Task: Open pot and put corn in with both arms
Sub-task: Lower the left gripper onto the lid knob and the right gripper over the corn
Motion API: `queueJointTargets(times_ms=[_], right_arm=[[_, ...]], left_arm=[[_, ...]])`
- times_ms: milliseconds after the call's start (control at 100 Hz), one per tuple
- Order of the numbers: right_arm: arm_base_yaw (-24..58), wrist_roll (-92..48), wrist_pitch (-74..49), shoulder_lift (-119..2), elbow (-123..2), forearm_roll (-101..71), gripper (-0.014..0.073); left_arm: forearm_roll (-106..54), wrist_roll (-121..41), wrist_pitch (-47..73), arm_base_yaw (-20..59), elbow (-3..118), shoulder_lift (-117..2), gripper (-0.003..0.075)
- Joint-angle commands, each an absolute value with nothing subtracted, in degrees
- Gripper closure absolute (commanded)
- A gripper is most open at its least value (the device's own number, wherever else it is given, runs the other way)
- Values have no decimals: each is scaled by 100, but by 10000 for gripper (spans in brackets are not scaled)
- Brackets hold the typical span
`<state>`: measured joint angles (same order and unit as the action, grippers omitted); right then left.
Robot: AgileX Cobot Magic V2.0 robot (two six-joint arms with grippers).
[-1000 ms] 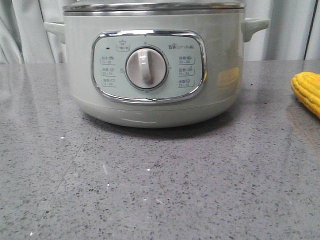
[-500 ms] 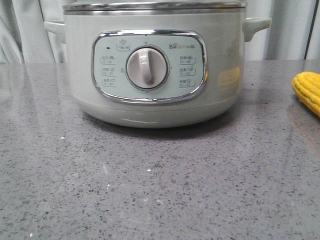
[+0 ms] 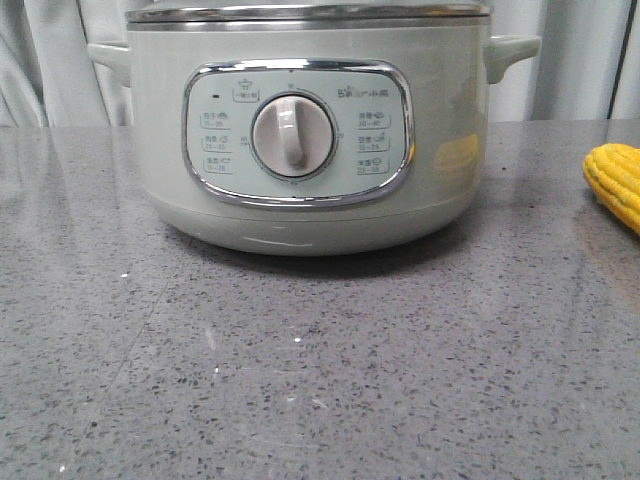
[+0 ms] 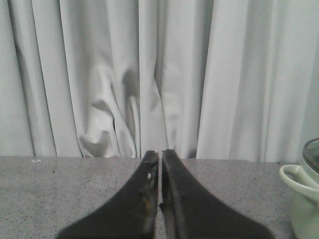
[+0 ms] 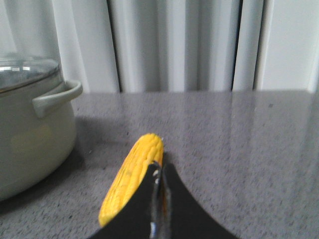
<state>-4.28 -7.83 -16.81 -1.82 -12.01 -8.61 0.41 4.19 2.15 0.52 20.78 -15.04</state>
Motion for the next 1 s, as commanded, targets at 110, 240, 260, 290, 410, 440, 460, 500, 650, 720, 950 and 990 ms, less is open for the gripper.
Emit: queueJointTargets(times_ms=[110, 240, 260, 290, 410, 440, 460, 500, 650, 720, 950, 990], right_arm=[[-471, -806, -2043, -1329, -2127, -1015, 651], [-471, -806, -1980, -1907, -2400, -1028, 651], [-471, -806, -1933, -1970, -2412, -1028, 651], [-471, -806, -1805, -2046, -2412, -1028, 651], [-471, -806, -1703, -2253, -2412, -1028, 651], [-471, -806, -1703, -2280, -2412, -1028, 651], [-471, -806, -1703, -2291, -2396, -1028, 651], [-471, -806, -1686, -2303, -2373, -1028, 651], [-471, -806, -1740, -2325, -2374, -1028, 651], [-471, -806, -1729, -2325, -2374, -1028, 651], [-471, -806, -1729, -2325, -2374, -1028, 651], [-471, -806, -1729, -2325, -2374, -1028, 651]], left_arm=[[50, 457, -344, 59, 2438, -2048, 741], [50, 457, -434, 59, 2438, -2089, 741], [50, 457, -434, 59, 2438, -2089, 741], [50, 457, -461, 59, 2438, -2089, 741], [50, 457, -473, 59, 2438, -2089, 727], [50, 457, -481, 59, 2438, -2089, 703], [50, 457, -481, 59, 2438, -2089, 676], [50, 457, -481, 59, 2438, -2089, 599], [50, 457, -636, 59, 2438, -2117, 265], [-79, 457, -930, 59, 2438, -2198, 209], [-191, 669, -1603, 370, 2496, -2997, 207], [-191, 762, -1624, 533, 2546, -3196, 207]])
